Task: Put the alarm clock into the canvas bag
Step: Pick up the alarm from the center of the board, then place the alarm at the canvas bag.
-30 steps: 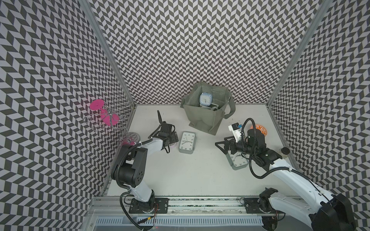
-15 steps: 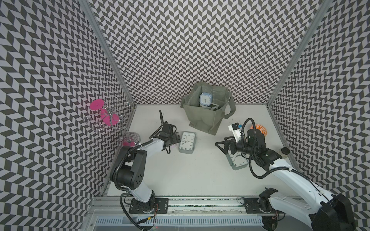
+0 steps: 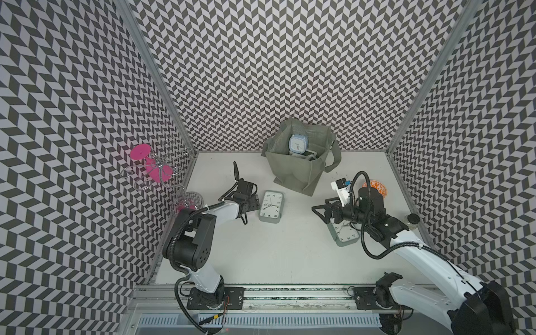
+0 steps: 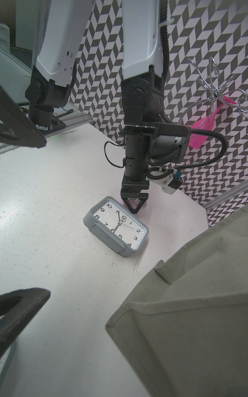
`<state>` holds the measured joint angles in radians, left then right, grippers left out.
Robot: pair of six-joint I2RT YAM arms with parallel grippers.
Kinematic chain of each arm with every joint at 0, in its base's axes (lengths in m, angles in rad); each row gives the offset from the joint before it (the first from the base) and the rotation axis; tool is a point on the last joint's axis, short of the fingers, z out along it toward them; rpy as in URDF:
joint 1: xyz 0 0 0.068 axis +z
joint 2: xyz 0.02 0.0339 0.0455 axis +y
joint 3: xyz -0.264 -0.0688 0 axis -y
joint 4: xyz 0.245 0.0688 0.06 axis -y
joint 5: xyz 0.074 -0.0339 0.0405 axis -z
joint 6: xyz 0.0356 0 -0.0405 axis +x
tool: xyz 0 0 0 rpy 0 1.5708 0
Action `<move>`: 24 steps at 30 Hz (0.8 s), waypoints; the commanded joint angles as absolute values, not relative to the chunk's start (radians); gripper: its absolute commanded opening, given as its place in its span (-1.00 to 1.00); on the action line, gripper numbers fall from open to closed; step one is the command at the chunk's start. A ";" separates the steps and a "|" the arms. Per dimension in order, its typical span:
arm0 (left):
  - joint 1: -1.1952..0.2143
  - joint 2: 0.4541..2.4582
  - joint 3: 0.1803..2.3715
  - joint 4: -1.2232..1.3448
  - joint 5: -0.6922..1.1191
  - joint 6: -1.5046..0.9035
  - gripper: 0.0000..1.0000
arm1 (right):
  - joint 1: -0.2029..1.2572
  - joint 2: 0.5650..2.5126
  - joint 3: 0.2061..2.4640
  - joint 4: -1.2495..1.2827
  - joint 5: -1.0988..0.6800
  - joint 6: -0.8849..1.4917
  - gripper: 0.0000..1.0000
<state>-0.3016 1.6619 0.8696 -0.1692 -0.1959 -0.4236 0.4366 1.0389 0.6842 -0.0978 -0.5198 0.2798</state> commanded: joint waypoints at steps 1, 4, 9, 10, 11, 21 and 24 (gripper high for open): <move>-0.308 1.581 0.921 -0.200 -0.229 -0.425 0.62 | 0.442 1.006 0.702 -0.085 -0.491 0.275 0.99; -0.324 1.498 0.984 -0.189 -0.222 -0.407 0.58 | 0.441 0.971 0.720 -0.100 -0.445 0.291 0.99; -0.424 1.421 1.178 -0.142 -0.220 -0.286 0.52 | 0.424 0.907 0.759 -0.117 -0.382 0.328 1.00; -0.451 1.414 1.220 -0.124 -0.223 -0.260 0.52 | 0.414 0.896 0.771 -0.121 -0.376 0.342 1.00; -0.475 1.411 1.257 -0.109 -0.224 -0.237 0.52 | 0.405 0.887 0.779 -0.120 -0.374 0.354 0.98; -0.577 1.686 1.753 -0.096 -0.001 0.036 0.49 | 0.228 0.906 0.961 -0.132 -0.390 0.417 0.95; -0.573 1.852 1.977 -0.203 0.049 0.085 0.49 | 0.174 0.959 1.039 -0.128 -0.404 0.443 0.95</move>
<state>-0.5812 1.7367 1.8557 -0.1009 -0.0357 -0.0105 0.2062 0.9253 0.9817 -0.1555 -0.3946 0.4061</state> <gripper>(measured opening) 0.825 0.974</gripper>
